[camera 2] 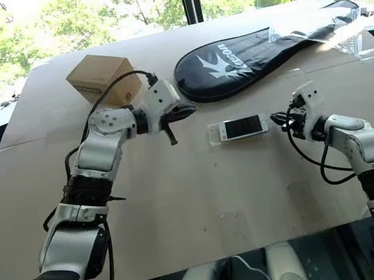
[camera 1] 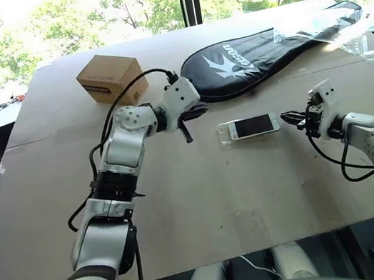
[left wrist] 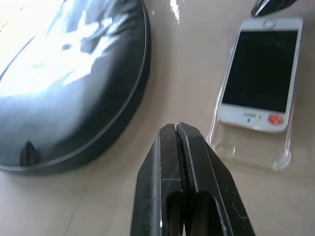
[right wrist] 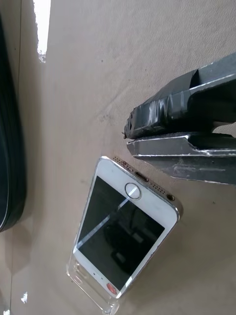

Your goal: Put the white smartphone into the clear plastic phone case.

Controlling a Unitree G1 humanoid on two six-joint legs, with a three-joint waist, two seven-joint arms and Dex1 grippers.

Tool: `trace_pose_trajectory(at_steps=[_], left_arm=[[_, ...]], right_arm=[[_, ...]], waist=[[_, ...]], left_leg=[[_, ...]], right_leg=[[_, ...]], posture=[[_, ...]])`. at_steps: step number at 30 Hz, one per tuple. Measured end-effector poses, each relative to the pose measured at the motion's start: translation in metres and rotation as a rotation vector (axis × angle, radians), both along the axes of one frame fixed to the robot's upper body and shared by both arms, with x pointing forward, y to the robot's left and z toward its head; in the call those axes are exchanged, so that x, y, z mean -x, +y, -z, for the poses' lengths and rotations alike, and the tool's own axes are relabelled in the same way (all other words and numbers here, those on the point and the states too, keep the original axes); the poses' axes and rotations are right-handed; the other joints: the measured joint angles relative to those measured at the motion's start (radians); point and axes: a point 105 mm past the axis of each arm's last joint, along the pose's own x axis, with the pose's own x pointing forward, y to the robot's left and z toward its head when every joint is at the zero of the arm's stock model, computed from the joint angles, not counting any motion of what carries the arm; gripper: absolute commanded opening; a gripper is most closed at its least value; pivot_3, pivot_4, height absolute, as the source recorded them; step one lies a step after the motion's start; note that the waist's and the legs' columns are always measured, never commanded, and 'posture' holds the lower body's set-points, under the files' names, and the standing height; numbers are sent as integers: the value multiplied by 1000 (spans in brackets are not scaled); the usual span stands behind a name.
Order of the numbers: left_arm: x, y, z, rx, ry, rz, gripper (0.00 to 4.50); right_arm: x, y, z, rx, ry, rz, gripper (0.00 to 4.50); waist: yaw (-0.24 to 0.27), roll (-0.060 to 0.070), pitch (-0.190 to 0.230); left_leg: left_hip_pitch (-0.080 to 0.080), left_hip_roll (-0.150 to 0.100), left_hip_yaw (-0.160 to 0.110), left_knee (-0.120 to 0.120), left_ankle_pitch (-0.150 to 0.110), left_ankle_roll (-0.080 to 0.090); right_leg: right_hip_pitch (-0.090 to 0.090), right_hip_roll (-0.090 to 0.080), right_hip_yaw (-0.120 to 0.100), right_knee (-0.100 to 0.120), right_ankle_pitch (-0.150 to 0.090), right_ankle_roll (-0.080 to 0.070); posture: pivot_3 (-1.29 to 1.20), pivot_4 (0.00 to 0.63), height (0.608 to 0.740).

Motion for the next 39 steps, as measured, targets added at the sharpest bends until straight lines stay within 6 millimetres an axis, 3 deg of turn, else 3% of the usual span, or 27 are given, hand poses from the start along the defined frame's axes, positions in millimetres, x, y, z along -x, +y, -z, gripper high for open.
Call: trace_pose_trajectory(at_steps=[3, 5, 12, 18, 25, 30, 34, 39], left_arm=[[7, -1, 30, -1, 102, -24, 0], [11, -4, 40, 13, 141, -25, 0], [16, -23, 47, 32, 181, 11, 0], [17, -22, 47, 33, 185, 9, 0], [20, -21, 47, 64, 214, -10, 0], [22, -21, 47, 64, 216, 0, 0], [18, -9, 43, 53, 203, -28, 0], [11, -5, 14, 76, 145, -45, 0]], right_arm=[[0, 1, 0, 7, -2, -3, 63], [0, 0, 1, 17, -1, -1, 63], [2, 8, 7, 61, 1, -20, 63], [9, 34, 10, 133, -32, -92, 63], [4, 41, 10, 256, -106, -83, 63], [-5, 34, 9, 346, -165, -66, 63], [-7, 14, 5, 413, -192, -46, 63], [-9, -3, -10, 404, -229, -9, 63]], waist=[[1, 0, 0], [3, 0, 0], [-2, 0, 0], [-1, 0, 0], [-2, 0, 0], [0, 0, 0], [0, 0, 0], [1, 0, 0]], left_leg=[[-1, 0, 0, 0, 0, 0], [-1, 0, -1, 0, 0, 0], [0, 0, 0, 0, 0, 0], [0, 0, 0, 0, 0, 0], [1, 0, 0, 0, 0, 0], [1, 0, 0, 0, 0, 0], [0, 0, 0, 0, 0, 0], [0, 0, 0, 0, 0, 0]], right_leg=[[0, 0, 0, 0, 0, 0], [0, 0, -1, 0, 0, 0], [0, 0, 0, 0, 0, 0], [0, 0, 0, 0, 0, 0], [0, 0, 0, 1, 0, 0], [0, 0, 0, 1, 0, 0], [0, 0, 0, 0, 0, 0], [0, 0, 0, 0, 0, 0]], posture=[[0, 150, 740], [0, 150, 740], [0, 150, 740], [0, 150, 740], [0, 150, 740], [0, 150, 740], [0, 150, 740], [0, 150, 740]])
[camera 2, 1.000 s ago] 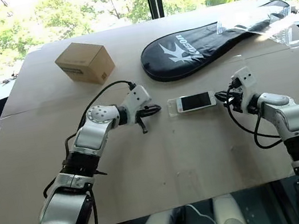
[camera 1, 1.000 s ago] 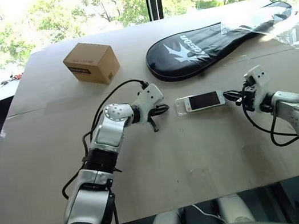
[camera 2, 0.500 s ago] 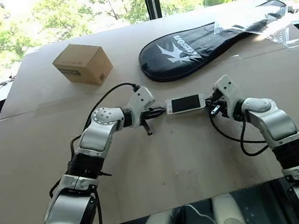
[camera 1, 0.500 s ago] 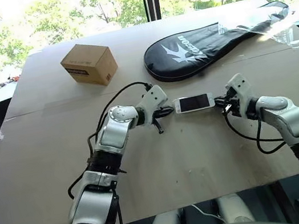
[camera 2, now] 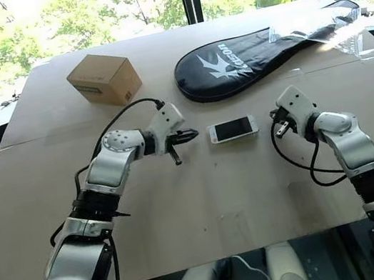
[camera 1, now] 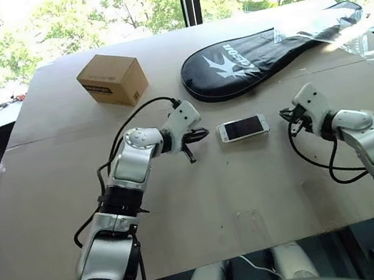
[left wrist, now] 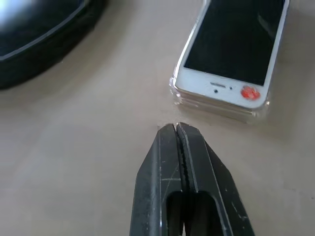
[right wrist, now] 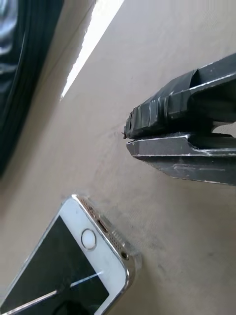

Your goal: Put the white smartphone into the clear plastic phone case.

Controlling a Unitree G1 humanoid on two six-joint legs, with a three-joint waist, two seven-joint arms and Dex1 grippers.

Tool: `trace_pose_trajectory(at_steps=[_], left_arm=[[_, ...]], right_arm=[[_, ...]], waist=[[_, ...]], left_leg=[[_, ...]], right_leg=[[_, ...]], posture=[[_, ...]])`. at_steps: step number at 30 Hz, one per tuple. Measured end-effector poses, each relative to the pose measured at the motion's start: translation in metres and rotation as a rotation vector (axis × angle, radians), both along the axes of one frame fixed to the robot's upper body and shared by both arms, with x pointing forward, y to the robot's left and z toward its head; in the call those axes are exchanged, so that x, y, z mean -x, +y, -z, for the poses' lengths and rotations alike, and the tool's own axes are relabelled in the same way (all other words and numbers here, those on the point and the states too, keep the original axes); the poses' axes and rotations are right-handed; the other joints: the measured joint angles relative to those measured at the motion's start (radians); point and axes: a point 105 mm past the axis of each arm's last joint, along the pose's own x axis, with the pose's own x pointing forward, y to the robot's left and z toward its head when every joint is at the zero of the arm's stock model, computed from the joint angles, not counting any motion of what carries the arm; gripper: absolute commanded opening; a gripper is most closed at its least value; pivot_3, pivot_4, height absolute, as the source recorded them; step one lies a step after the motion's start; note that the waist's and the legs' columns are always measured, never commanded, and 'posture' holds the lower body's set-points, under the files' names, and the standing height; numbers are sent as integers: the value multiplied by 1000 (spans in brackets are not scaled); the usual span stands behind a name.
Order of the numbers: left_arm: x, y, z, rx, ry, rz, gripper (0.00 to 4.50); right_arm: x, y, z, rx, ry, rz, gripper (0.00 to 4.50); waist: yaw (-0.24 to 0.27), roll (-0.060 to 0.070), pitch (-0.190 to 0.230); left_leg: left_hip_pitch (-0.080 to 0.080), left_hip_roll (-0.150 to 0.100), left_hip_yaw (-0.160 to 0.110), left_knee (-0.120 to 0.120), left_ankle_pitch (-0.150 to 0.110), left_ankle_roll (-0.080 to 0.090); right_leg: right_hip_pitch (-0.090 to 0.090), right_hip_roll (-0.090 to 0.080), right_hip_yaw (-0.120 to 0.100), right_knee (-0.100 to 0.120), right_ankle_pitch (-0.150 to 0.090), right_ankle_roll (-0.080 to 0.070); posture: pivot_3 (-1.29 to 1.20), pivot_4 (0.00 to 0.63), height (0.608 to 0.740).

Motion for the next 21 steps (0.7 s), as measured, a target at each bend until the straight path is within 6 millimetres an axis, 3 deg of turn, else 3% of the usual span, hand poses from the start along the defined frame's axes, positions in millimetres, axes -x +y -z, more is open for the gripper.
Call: trace_pose_trajectory(at_steps=[4, 9, 12, 15, 21], left_arm=[[1, -13, -22, 49, -43, 31, 0], [16, -53, -23, 176, 14, 144, 0], [21, -63, -4, 170, 66, 164, 0], [19, -63, 20, 161, 124, 136, 0], [15, -57, 30, 156, 109, 108, 0]], right_arm=[[0, -2, -14, -178, -16, 21, 63], [17, 30, -22, -446, 37, -111, 63], [29, 41, -8, -598, 103, -141, 63], [34, 40, 3, -638, 113, -139, 63], [37, 35, 20, -641, 107, -131, 63]], waist=[[0, 0, 0], [1, 0, 0], [1, 0, 0], [-2, 0, 0], [-1, 0, 0]], left_leg=[[0, 0, 0, 0, 0, 0], [0, 0, 0, 0, 0, 0], [0, 0, 0, 0, 0, 0], [1, 0, 0, 0, 0, 0], [1, 0, 1, 0, 0, 0]], right_leg=[[0, 0, 0, 0, 0, 0], [0, 0, 0, 0, 0, 0], [1, 0, 0, 0, 0, 0], [0, 0, 1, 1, 0, 0], [1, 0, 1, 1, 0, 0]], posture=[[0, 150, 740], [0, 150, 740], [0, 150, 740], [0, 150, 740], [0, 150, 740]])
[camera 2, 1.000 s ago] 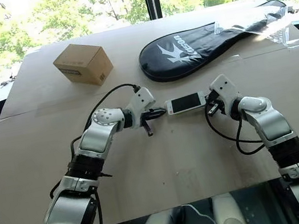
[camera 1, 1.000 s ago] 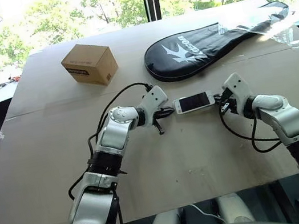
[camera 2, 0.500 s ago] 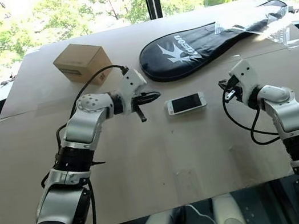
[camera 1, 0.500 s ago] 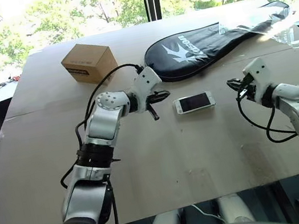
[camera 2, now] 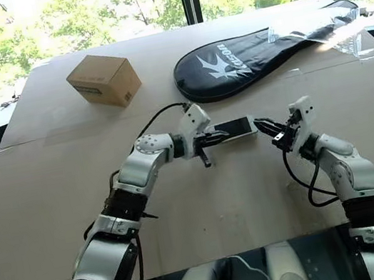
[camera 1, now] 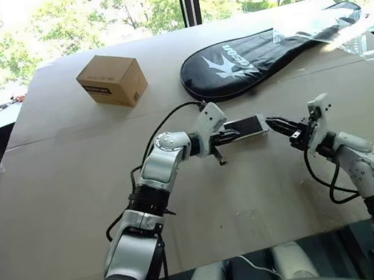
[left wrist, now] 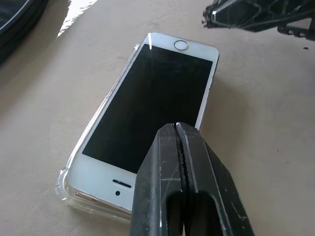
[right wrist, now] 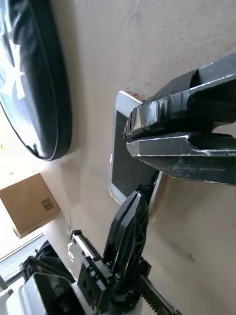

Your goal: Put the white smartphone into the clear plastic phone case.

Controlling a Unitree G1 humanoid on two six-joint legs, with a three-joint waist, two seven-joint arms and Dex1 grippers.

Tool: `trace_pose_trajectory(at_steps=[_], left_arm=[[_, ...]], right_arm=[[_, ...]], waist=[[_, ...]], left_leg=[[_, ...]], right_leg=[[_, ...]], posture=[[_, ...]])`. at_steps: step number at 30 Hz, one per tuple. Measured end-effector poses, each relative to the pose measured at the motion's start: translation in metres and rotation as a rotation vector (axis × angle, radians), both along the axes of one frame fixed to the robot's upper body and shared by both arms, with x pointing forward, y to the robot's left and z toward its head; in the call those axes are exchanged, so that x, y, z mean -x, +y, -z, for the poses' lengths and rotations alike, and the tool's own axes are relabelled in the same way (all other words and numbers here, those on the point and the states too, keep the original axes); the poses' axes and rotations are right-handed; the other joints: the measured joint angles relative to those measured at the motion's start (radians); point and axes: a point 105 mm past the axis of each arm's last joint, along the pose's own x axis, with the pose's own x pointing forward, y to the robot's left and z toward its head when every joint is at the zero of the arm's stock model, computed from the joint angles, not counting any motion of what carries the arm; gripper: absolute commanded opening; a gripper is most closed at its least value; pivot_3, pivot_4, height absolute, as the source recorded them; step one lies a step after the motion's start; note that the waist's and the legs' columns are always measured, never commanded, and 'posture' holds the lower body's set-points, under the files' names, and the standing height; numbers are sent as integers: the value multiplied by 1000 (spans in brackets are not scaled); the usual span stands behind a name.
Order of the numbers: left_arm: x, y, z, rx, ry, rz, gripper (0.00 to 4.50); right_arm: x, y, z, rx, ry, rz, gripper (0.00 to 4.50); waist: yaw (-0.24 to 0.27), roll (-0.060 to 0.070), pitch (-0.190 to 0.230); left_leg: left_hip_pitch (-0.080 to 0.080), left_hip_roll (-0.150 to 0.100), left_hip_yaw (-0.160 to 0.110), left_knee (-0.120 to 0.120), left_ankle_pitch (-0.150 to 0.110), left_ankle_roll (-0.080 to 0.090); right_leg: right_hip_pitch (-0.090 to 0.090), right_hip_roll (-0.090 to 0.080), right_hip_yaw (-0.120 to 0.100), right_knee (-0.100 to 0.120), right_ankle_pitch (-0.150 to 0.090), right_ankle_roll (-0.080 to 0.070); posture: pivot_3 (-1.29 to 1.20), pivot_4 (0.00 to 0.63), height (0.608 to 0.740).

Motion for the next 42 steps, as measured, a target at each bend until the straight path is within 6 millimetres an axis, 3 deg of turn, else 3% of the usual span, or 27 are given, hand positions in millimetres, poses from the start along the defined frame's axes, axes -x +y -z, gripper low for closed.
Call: trace_pose_trajectory(at_steps=[2, 12, 22, 27, 36, 42], left_arm=[[-1, 4, 1, -12, -14, -5, 0], [-2, 8, 5, -23, -19, -12, 0], [2, 9, 6, -21, -23, -9, 0], [2, 9, 6, -21, -23, -9, 0], [2, 10, 7, -26, -21, -8, 0], [2, 11, 7, -32, -22, -7, 0]], right_arm=[[-1, -2, 9, 32, -5, 6, 63], [-17, -4, 17, 128, -81, 8, 63], [-6, 2, 7, -32, -140, -34, 63], [4, 6, 17, 40, -145, -89, 63], [-14, 5, 18, 135, -147, -54, 63], [-15, 11, 19, 183, -98, -99, 63]], waist=[[-1, 0, 0], [-4, -1, -3], [-2, -2, -5], [-1, -1, -5], [-2, -1, -5], [-4, -1, -6]], left_leg=[[0, 0, 1, 0, 0, 0], [3, 1, 2, 0, 0, 0], [3, 4, 3, 0, 0, -1], [3, 4, 4, 0, 0, -1], [4, 4, 5, 0, 0, -1], [5, 6, 7, 0, 0, -1]], right_leg=[[0, 0, 1, 0, 0, 0], [1, 1, 2, 1, 0, 0], [1, 4, 3, 1, 1, -2], [1, 4, 4, 0, 1, -2], [1, 5, 5, 1, 2, -3], [1, 6, 7, 1, 2, -3]], posture=[[0, 150, 740], [0, 150, 740], [0, 150, 740], [0, 150, 740], [0, 150, 740], [0, 150, 740]])
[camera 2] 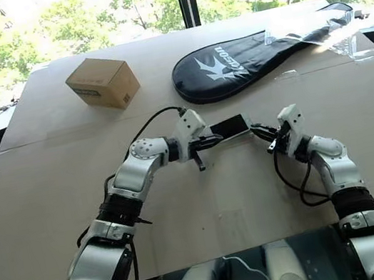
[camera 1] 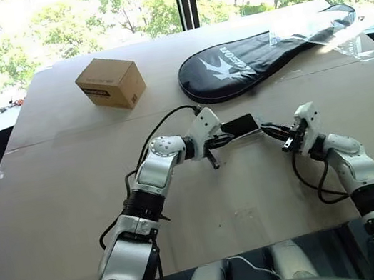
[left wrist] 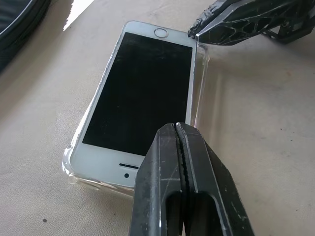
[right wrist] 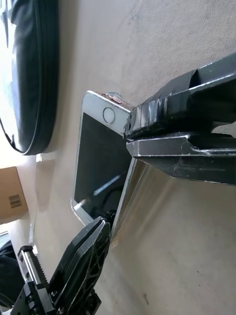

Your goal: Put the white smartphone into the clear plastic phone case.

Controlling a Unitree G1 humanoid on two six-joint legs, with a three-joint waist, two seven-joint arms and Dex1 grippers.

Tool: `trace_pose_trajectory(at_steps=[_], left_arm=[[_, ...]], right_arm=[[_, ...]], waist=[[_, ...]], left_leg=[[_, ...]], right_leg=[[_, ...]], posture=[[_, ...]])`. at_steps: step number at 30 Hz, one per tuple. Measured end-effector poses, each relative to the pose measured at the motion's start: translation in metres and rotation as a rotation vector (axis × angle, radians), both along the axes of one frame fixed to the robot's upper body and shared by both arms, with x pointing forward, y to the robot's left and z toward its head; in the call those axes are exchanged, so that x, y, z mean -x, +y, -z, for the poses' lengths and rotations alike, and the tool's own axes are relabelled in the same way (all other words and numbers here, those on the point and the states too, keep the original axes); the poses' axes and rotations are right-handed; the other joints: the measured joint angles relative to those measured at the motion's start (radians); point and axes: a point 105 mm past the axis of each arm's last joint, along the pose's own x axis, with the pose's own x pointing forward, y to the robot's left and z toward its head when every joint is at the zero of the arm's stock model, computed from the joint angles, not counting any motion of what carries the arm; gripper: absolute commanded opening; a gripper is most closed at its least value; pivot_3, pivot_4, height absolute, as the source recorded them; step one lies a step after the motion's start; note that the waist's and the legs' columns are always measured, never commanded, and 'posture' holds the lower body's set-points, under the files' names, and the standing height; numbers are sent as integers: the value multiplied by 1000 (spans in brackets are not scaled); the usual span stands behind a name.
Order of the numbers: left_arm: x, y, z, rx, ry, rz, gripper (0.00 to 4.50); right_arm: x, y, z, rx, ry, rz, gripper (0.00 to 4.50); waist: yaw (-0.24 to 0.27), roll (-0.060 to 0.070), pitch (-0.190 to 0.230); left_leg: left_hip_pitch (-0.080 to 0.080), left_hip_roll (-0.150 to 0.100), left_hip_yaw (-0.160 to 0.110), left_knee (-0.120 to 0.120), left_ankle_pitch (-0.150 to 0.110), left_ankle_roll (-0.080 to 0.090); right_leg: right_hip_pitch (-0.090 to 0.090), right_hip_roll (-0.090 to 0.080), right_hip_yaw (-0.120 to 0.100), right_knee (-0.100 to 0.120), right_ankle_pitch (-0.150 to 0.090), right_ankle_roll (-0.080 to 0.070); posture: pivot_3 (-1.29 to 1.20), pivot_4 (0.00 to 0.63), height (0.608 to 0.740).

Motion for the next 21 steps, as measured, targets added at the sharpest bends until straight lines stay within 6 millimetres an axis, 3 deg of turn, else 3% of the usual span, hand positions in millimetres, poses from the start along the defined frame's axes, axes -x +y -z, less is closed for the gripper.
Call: trace_pose_trajectory(at_steps=[8, 10, 14, 16, 21], left_arm=[[0, 1, 0, -2, -3, -1, 0], [0, 1, 0, -3, -4, -2, 0], [0, 1, 0, -2, -6, 0, 0], [0, 0, -1, -1, -7, 2, 0], [0, 0, -1, 1, -15, 6, 0]], right_arm=[[20, 6, -2, -40, 76, -141, 63], [15, 6, -11, -93, 50, -112, 63], [-15, 8, -57, -142, -91, -41, 63], [-27, 11, -70, -118, -120, -9, 63], [-55, 25, -64, -53, 36, 87, 63]], waist=[[4, 0, 0], [3, 0, 0], [2, 0, 0], [3, 0, 0], [2, 0, 0]], left_leg=[[-1, 0, 0, 0, 0, 0], [-1, 1, 1, 0, 0, 0], [-1, 1, 1, -1, 0, 0], [-1, 1, 1, -1, 0, 0], [-3, 1, 1, -2, 0, 0]], right_leg=[[0, 0, 0, -1, 0, 0], [-1, 0, 0, -1, 0, 0], [-1, 0, 0, 0, 0, 0], [-1, 0, 0, -1, 0, 0], [-3, 0, 0, -1, 0, 0]], posture=[[0, 150, 740], [0, 150, 740], [0, 150, 740], [0, 150, 740], [0, 150, 740]])
